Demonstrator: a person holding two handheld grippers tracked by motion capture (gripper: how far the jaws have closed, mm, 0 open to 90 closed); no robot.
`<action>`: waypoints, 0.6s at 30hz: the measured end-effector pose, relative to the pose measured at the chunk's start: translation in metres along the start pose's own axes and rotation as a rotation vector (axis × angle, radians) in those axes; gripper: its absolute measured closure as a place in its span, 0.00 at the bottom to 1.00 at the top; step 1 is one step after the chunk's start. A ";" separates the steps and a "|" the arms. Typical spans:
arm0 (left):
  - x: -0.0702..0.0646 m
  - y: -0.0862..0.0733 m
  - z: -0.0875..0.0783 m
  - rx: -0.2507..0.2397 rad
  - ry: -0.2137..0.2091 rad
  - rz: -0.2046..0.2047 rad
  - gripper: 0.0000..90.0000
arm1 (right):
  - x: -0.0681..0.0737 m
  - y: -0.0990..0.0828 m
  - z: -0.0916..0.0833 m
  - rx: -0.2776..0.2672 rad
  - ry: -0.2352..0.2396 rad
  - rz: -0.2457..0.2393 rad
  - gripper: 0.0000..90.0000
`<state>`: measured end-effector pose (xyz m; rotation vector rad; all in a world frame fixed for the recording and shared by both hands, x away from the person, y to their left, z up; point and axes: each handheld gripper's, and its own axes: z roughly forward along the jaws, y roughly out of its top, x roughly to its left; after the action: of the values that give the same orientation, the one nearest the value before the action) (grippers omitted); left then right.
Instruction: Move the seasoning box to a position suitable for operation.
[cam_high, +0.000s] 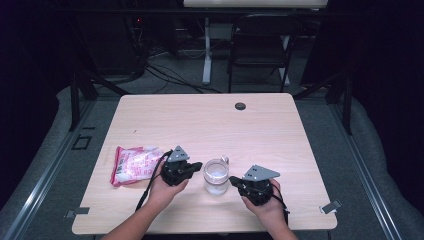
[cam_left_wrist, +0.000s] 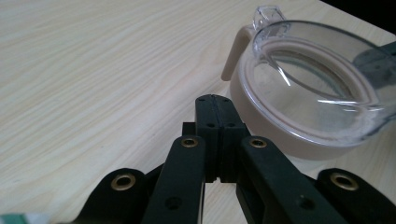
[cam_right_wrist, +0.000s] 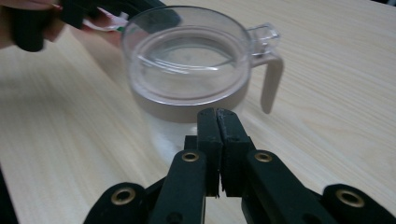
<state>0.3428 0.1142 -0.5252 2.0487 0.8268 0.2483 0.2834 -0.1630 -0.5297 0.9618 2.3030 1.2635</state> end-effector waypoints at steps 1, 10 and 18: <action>0.001 0.000 -0.004 -0.002 0.004 -0.018 1.00 | -0.001 0.000 0.000 -0.005 -0.012 0.004 0.99; -0.005 -0.017 -0.040 0.007 0.033 -0.021 0.99 | -0.004 0.003 0.008 0.016 -0.007 -0.003 1.00; 0.000 -0.035 -0.058 -0.021 0.077 -0.047 0.94 | 0.016 0.010 0.022 0.049 0.087 -0.097 0.98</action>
<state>0.3005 0.1661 -0.5190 2.0080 0.9151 0.3100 0.2887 -0.1347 -0.5331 0.8145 2.4255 1.2373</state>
